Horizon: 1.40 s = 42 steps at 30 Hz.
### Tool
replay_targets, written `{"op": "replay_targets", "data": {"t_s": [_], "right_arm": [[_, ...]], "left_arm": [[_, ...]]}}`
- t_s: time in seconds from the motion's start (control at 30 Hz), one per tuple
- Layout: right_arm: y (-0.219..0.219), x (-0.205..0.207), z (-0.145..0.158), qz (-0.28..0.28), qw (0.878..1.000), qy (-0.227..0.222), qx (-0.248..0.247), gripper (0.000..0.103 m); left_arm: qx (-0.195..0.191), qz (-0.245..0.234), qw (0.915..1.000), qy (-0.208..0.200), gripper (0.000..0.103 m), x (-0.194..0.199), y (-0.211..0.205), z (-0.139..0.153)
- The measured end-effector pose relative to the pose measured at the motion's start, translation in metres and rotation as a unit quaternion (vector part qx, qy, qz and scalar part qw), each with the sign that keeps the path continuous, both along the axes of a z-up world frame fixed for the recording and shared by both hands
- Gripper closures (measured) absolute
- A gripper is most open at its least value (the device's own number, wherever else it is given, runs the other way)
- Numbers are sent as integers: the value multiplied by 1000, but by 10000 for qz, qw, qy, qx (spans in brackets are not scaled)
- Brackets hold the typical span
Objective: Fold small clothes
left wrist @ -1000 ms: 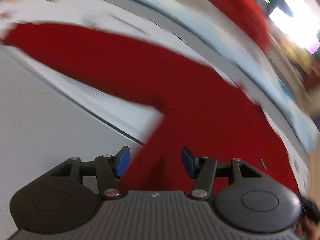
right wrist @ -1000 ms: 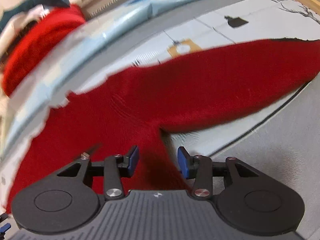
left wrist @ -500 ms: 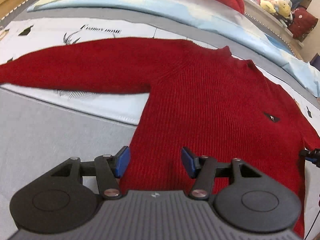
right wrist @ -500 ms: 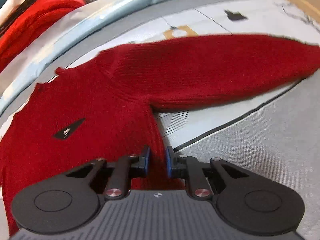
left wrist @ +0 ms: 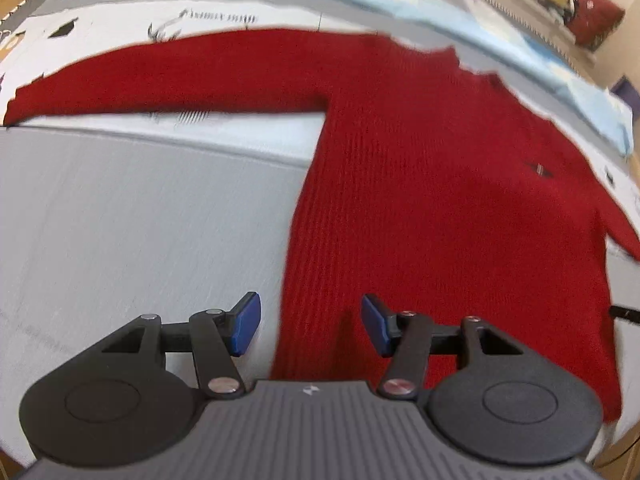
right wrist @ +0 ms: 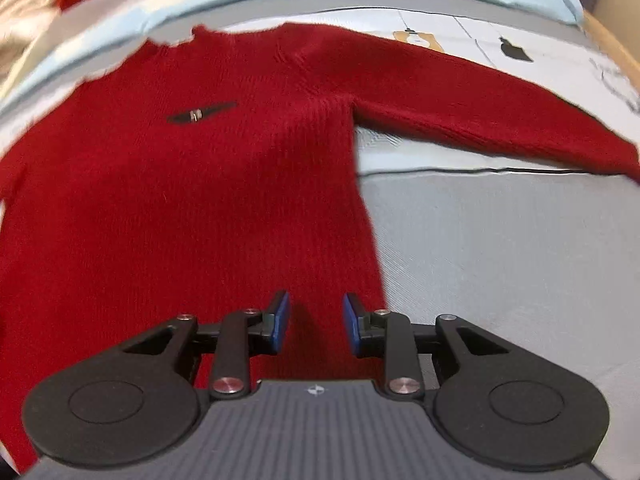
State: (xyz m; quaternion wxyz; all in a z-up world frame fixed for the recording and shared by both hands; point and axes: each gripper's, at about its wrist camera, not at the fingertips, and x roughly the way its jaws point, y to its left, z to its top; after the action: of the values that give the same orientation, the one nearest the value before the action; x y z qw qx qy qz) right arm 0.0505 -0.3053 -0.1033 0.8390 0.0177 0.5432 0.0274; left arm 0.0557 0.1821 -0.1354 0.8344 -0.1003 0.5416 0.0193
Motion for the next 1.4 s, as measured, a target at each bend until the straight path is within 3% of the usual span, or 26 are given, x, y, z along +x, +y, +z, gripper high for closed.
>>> {"op": "replay_targets", "data": {"t_s": [0.13, 0.27, 0.4, 0.83, 0.97, 1.03, 1.07, 1.1, 1.13, 1.3, 1.4], "right_arm": [[-23, -21, -13, -173, 9991, 389, -57, 69], [-36, -39, -22, -228, 9980, 557, 204, 68], [-43, -54, -23, -263, 9979, 412, 420, 67], [-64, -100, -21, -80, 9931, 661, 961, 67], [-65, -106, -24, -116, 9927, 613, 1032, 67], [-64, -106, -22, -76, 9931, 541, 1039, 76], [-65, -108, -19, -89, 9934, 481, 1042, 80], [-69, -110, -14, -132, 9933, 415, 1068, 92], [-74, -109, -8, -180, 9924, 339, 1165, 95], [-95, -117, 44, -166, 9875, -367, 1524, 97], [-103, -117, 54, -264, 9922, -491, 1116, 98]], "left_arm": [[258, -396, 9983, 353, 49, -20, -7, -18], [265, -591, 9964, 552, 57, -37, -8, -28], [170, -741, 9953, 601, 58, -47, -6, -30], [-133, -859, 9942, 635, 66, -74, 12, -24], [-222, -849, 9944, 581, 79, -79, 11, -22], [-269, -866, 9946, 498, 89, -81, 10, -19], [-258, -936, 9942, 454, 91, -83, 9, -16], [-291, -1005, 9937, 392, 93, -84, 9, -10], [-390, -1044, 9934, 283, 93, -90, 4, -11], [-994, -1158, 9878, -305, 94, -102, 9, 37], [-642, -1224, 9904, 8, 94, -105, 2, 28]]}}
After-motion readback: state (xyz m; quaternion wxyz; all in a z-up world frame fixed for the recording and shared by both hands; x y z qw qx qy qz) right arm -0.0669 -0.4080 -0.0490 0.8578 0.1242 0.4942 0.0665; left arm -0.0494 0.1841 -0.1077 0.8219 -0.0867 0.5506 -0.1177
